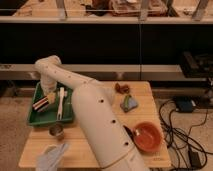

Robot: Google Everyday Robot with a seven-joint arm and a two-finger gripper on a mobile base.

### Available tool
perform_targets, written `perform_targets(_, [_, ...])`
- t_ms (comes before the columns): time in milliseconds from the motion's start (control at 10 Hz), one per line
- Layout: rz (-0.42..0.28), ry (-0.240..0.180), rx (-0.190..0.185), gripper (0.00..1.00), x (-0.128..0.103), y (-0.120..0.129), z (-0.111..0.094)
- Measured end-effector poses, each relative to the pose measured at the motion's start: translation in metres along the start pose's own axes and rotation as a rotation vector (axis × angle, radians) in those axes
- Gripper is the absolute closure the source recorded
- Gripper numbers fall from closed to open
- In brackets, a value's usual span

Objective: Wipe tray with eraser

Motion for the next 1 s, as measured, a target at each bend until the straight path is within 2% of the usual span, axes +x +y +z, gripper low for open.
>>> perform_targets(300, [-0.022, -0.004, -0.018, 1.00, -0.006, 0.023, -0.005])
perform_targets(500, [-0.019, 0.002, -0.039, 1.00, 0.008, 0.055, -0.016])
perform_targets(700, [-0.011, 0.010, -0.052, 1.00, 0.017, 0.075, -0.022])
perform_targets(1000, [0.052, 0.038, -0.048, 1.00, 0.044, 0.086, -0.028])
